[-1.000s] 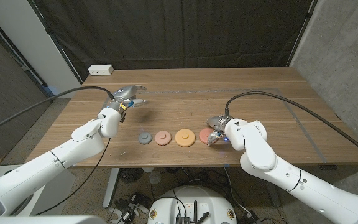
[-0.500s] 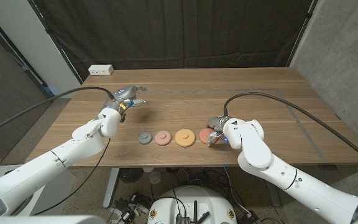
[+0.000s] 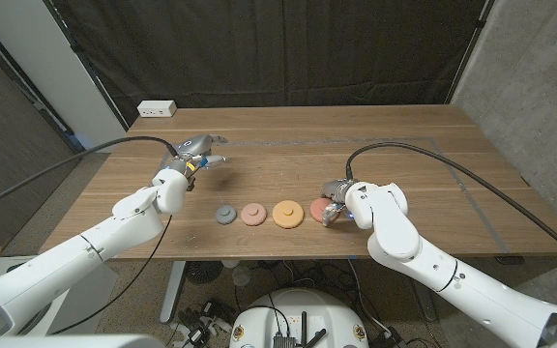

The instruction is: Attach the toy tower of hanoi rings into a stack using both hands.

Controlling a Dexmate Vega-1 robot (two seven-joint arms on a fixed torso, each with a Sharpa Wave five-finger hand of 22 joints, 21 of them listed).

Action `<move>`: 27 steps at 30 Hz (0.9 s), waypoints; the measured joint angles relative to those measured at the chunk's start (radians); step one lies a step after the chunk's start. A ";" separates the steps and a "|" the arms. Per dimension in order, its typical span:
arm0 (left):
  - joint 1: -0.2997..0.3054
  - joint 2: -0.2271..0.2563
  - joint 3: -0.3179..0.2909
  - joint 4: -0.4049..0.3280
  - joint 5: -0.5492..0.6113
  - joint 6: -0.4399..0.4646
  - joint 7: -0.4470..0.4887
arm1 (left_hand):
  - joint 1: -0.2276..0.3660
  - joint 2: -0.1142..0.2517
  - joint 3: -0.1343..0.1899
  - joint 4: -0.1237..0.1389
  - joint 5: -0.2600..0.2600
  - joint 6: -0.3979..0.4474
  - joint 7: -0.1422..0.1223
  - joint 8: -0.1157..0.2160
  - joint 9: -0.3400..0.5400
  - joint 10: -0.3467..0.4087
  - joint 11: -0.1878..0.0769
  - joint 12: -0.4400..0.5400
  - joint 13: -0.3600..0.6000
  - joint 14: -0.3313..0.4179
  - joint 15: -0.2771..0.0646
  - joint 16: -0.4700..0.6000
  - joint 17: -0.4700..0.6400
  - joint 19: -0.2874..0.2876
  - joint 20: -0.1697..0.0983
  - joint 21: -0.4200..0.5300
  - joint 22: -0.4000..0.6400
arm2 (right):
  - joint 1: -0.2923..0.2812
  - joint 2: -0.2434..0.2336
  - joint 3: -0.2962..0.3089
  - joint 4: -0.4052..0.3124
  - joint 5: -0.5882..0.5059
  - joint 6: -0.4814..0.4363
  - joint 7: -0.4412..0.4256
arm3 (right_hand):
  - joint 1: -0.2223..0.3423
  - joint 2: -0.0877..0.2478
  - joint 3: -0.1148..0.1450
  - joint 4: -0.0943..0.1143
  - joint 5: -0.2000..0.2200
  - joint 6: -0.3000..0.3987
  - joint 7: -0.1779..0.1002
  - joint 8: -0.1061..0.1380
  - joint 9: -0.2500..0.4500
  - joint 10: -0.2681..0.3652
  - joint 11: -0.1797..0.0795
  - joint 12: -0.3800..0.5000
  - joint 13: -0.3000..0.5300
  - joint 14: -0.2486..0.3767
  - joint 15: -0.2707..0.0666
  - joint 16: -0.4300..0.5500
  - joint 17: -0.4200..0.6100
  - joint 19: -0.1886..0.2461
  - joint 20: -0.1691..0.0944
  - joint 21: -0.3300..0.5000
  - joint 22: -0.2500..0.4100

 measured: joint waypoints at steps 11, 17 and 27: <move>0.001 -0.001 0.004 0.002 -0.004 -0.003 0.003 | 0.000 0.000 0.000 0.000 0.000 0.005 -0.005 0.000 0.000 0.004 -0.004 0.000 0.000 0.000 0.000 0.006 -0.002 0.000 0.000 0.008 -0.005 | -0.017 0.013 -0.001 0.010 -0.013 0.008 -0.011 | 0.005 0.013 -0.004 0.004 0.004 0.054 -0.036 0.015 -0.009 0.049 -0.009 0.025 0.004 0.043 -0.011 0.028 0.049 0.004 -0.004 0.034 -0.005; 0.001 -0.002 0.007 0.002 -0.004 -0.003 0.003 | 0.000 0.000 0.000 0.000 0.000 0.007 -0.004 0.000 0.000 0.006 -0.005 0.000 0.000 0.000 0.000 0.006 -0.002 0.000 0.000 0.008 -0.005 | -0.037 0.017 0.005 0.014 -0.013 0.008 -0.045 | 0.018 0.025 0.008 -0.009 0.012 0.094 -0.056 0.026 -0.012 0.087 0.002 0.045 0.012 0.081 -0.019 0.050 0.100 0.032 -0.012 0.060 -0.009; 0.001 -0.002 0.008 -0.003 0.001 0.001 0.003 | 0.000 0.000 0.000 0.000 0.000 0.009 -0.002 0.000 0.000 0.017 -0.005 0.000 0.005 0.000 0.000 0.006 -0.004 0.000 0.000 0.015 -0.009 | -0.059 0.020 0.014 0.020 -0.012 0.004 -0.097 | 0.040 0.026 0.035 -0.009 0.019 0.156 -0.026 0.084 -0.013 0.148 0.034 0.063 0.012 0.242 -0.060 0.130 0.201 0.125 -0.046 0.150 -0.004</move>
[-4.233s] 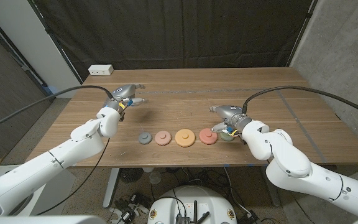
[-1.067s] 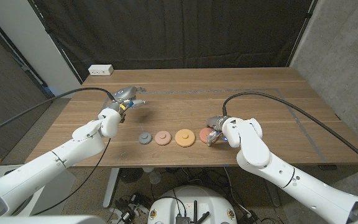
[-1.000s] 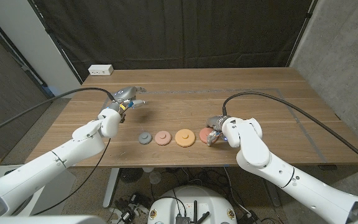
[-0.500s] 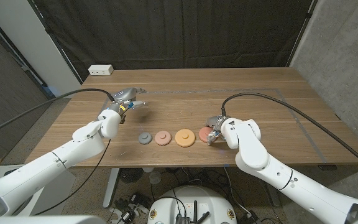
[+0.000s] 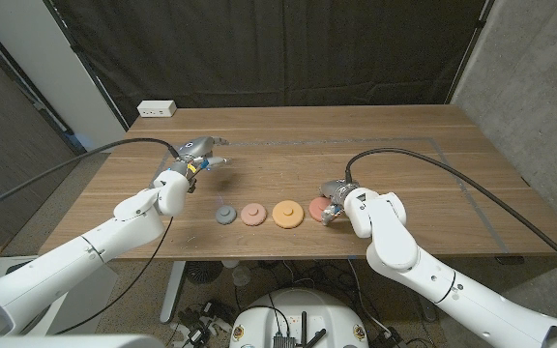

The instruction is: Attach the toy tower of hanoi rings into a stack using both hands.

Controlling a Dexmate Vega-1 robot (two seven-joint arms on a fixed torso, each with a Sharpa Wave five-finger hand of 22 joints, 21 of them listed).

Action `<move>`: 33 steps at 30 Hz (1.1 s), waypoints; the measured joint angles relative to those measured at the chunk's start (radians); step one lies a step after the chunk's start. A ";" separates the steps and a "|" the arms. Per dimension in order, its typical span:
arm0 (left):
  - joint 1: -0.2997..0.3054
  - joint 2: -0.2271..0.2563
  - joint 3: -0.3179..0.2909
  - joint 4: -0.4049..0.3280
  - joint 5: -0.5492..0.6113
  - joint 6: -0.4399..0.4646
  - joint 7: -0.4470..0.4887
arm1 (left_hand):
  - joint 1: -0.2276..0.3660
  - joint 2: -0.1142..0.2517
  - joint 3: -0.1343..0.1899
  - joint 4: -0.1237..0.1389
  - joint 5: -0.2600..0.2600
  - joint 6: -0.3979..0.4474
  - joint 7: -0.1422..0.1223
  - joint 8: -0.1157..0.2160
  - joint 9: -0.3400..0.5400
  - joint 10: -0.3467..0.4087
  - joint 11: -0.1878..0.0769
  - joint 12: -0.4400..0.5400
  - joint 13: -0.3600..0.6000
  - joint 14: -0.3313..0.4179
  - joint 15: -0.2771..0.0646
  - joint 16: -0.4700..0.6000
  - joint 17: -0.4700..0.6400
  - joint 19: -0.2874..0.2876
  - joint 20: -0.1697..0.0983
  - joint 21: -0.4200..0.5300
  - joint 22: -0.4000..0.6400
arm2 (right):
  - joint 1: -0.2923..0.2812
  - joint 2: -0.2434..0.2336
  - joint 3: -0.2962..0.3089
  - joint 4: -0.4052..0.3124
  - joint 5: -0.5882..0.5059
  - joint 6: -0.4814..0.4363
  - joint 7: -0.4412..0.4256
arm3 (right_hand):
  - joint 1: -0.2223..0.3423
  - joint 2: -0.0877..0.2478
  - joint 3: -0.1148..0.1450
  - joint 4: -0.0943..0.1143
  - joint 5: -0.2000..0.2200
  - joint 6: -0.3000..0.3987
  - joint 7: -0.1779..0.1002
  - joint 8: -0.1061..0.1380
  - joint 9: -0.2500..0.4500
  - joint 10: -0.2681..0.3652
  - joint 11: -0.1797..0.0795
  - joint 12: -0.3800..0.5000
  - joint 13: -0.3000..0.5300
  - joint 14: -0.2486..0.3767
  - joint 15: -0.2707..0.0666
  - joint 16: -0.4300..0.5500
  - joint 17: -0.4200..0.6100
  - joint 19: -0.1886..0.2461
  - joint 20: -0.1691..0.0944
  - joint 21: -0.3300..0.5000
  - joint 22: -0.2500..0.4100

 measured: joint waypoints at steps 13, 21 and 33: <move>0.000 0.000 0.000 -0.001 0.003 0.002 0.002 | 0.000 0.000 0.000 0.000 0.000 0.008 -0.002 0.000 0.000 0.010 0.000 0.000 0.000 0.000 0.000 0.008 0.002 0.000 0.000 0.010 -0.001 | -0.022 -0.017 0.024 -0.018 0.063 0.002 -0.078 | 0.016 -0.016 0.011 -0.009 0.011 0.044 0.044 0.001 0.000 0.041 0.041 0.012 0.000 0.126 -0.054 0.014 0.006 0.061 -0.036 0.050 0.007; 0.000 0.001 0.000 -0.003 0.005 0.003 0.003 | 0.000 0.000 0.000 0.000 0.004 0.008 -0.002 0.000 0.000 0.011 0.000 0.000 0.000 0.000 0.000 0.011 0.007 0.000 0.000 0.014 -0.005 | -0.022 -0.034 0.027 -0.036 0.087 0.003 -0.096 | 0.020 -0.020 0.015 -0.013 0.011 0.051 0.051 0.003 0.000 0.052 0.052 0.012 0.001 0.131 -0.059 0.014 0.006 0.061 -0.036 0.059 0.012; 0.002 0.001 0.002 -0.016 0.020 0.012 0.005 | 0.000 0.000 0.000 0.000 0.004 0.013 -0.006 0.000 0.000 0.015 -0.004 0.000 0.000 0.000 0.000 0.011 0.010 -0.005 0.006 0.023 -0.009 | -0.021 -0.060 0.033 -0.075 0.098 -0.006 -0.098 | 0.023 -0.023 0.018 -0.017 0.018 0.051 0.051 0.055 0.000 0.082 0.058 -0.001 0.001 0.151 -0.069 0.014 0.006 0.069 -0.040 0.075 0.024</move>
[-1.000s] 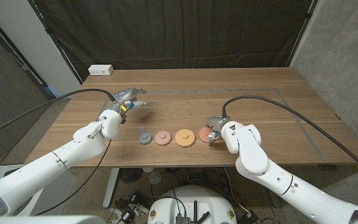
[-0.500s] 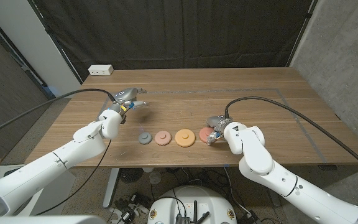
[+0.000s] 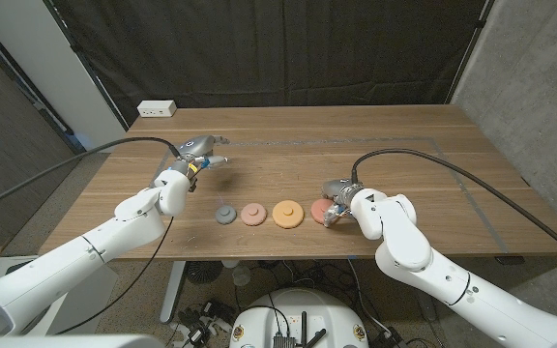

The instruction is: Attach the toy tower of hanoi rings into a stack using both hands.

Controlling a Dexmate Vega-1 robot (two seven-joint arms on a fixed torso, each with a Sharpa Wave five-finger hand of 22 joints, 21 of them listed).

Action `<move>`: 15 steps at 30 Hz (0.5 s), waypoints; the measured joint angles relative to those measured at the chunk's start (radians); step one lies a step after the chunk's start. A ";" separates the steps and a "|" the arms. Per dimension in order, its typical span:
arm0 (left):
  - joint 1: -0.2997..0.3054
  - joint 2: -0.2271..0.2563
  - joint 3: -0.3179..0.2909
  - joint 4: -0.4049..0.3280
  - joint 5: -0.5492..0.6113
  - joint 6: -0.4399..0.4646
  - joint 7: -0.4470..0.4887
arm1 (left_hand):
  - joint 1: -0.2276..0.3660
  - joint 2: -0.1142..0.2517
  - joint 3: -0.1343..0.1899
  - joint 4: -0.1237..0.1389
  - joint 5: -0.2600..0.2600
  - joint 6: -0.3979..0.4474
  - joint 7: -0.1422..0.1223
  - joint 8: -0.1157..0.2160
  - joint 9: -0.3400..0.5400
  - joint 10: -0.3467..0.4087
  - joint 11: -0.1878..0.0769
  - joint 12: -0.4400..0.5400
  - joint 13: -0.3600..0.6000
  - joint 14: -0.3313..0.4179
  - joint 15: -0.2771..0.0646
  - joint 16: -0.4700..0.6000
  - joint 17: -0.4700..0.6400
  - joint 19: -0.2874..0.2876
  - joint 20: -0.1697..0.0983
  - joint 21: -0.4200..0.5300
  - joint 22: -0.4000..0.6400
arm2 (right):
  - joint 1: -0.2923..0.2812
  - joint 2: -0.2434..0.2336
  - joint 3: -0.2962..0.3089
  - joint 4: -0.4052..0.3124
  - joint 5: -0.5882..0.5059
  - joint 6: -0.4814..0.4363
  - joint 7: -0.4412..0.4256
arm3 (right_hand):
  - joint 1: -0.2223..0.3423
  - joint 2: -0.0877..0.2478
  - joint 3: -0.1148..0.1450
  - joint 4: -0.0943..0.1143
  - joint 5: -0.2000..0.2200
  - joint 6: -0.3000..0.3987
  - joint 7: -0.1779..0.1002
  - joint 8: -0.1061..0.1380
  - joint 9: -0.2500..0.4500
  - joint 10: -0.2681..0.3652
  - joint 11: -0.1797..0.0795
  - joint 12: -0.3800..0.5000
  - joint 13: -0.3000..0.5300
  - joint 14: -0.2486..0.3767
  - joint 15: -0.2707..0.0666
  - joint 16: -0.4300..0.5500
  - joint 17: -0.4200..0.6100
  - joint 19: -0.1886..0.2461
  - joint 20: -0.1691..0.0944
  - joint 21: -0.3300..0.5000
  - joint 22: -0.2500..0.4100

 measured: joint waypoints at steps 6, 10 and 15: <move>0.006 0.001 0.000 -0.006 0.002 0.004 0.001 | 0.000 0.000 0.000 0.000 0.000 0.000 0.000 0.000 0.000 0.002 -0.002 0.000 0.000 0.000 0.000 0.004 0.004 -0.002 -0.002 0.002 0.000 | -0.006 -0.010 0.006 -0.021 -0.001 -0.003 0.000 | 0.000 0.000 0.004 -0.004 0.000 0.000 0.000 0.000 0.000 0.000 0.000 -0.007 0.000 0.010 -0.007 0.000 0.000 0.005 -0.005 0.000 0.006; 0.012 0.002 -0.001 -0.011 0.003 0.007 0.005 | 0.000 0.000 0.000 0.000 0.000 0.000 0.000 0.000 0.000 0.002 -0.002 0.000 0.000 0.000 0.000 0.004 0.007 -0.002 -0.002 0.009 0.000 | -0.010 -0.017 0.009 -0.040 -0.007 -0.002 0.007 | 0.000 0.000 0.007 -0.008 0.000 0.004 0.004 0.000 0.000 0.009 0.001 -0.016 0.000 0.010 -0.007 -0.005 0.000 0.005 -0.005 0.012 0.014; 0.019 0.003 -0.005 -0.016 0.004 0.010 0.012 | 0.000 0.000 0.000 0.000 0.000 0.000 0.000 0.000 0.000 0.002 -0.002 0.000 0.000 0.000 0.000 0.007 0.008 -0.003 0.000 0.015 -0.004 | -0.012 -0.024 0.016 -0.062 -0.014 0.007 0.014 | 0.000 0.000 0.008 -0.008 0.007 0.004 0.004 0.000 0.000 0.011 -0.001 -0.022 0.001 0.019 -0.008 -0.005 0.000 0.005 -0.005 0.012 0.016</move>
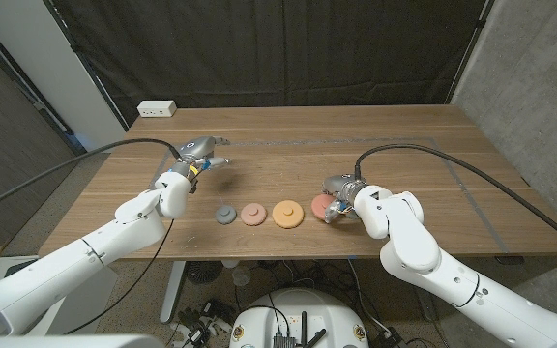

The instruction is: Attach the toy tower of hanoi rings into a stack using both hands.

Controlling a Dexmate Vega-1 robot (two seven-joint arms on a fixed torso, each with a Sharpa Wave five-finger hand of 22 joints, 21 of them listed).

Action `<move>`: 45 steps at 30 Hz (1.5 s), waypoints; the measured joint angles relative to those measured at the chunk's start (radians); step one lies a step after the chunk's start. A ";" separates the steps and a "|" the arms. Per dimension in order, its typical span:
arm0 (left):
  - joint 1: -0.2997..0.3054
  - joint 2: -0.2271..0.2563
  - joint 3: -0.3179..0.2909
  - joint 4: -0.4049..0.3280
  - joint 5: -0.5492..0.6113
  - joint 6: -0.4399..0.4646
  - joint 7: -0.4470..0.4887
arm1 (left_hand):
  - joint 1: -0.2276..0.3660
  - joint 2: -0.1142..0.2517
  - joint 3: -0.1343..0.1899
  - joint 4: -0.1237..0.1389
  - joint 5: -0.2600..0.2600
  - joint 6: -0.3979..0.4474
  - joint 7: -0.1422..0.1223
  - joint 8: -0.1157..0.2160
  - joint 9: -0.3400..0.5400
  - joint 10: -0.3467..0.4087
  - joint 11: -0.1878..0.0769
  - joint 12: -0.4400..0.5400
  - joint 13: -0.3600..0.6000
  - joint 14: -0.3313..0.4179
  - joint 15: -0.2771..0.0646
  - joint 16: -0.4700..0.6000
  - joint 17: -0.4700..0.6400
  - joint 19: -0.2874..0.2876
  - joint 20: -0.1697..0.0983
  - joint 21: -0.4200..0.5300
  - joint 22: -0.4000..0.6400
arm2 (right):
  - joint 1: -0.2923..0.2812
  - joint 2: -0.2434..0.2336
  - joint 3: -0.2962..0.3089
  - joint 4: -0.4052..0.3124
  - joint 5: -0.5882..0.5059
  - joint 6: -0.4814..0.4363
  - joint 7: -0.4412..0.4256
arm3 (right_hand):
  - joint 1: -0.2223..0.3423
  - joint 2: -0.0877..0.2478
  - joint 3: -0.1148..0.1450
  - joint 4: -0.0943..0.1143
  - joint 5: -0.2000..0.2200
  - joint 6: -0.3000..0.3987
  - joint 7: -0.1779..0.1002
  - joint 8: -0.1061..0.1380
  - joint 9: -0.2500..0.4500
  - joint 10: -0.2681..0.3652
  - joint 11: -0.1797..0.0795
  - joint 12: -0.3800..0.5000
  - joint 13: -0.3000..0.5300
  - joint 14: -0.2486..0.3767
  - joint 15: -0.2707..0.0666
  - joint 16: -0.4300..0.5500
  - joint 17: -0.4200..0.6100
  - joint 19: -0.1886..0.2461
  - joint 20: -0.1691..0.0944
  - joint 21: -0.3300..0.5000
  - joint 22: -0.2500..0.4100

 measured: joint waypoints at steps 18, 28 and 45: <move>0.013 -0.001 -0.009 0.010 0.000 -0.012 0.024 | 0.000 0.000 0.003 -0.003 0.007 0.000 0.000 -0.007 0.000 0.000 0.000 0.000 0.005 0.000 0.000 0.000 0.004 -0.011 0.003 0.013 -0.001 | 0.014 0.007 0.007 -0.031 -0.008 0.104 0.010 | 0.000 0.000 0.008 -0.008 0.000 0.005 0.005 0.000 0.000 0.014 -0.003 -0.020 0.008 0.005 -0.005 0.000 0.000 -0.004 0.004 0.004 -0.003; 0.012 -0.007 -0.010 0.034 -0.008 -0.051 0.040 | 0.000 0.000 0.006 -0.006 0.007 0.000 0.000 -0.007 0.000 0.000 0.000 0.000 0.009 0.000 0.000 0.000 0.005 -0.011 0.003 0.020 -0.001 | 0.036 0.032 -0.004 -0.028 -0.010 0.158 0.022 | 0.000 0.000 0.012 -0.012 0.000 0.005 0.005 0.000 0.000 0.019 0.002 -0.026 0.008 0.005 -0.005 0.000 0.000 -0.004 0.004 0.010 -0.001; 0.046 0.005 -0.037 0.050 -0.030 -0.106 0.079 | 0.000 0.000 0.008 -0.003 0.007 0.005 -0.005 -0.007 0.000 0.000 0.000 0.000 0.014 0.000 0.000 0.005 0.013 -0.017 0.005 0.032 -0.001 | 0.088 0.077 -0.043 0.009 0.002 0.244 0.045 | 0.009 -0.009 0.016 -0.016 0.000 0.004 0.004 0.006 0.000 0.019 0.002 -0.038 0.014 0.007 -0.004 -0.004 0.000 -0.004 0.004 0.010 -0.003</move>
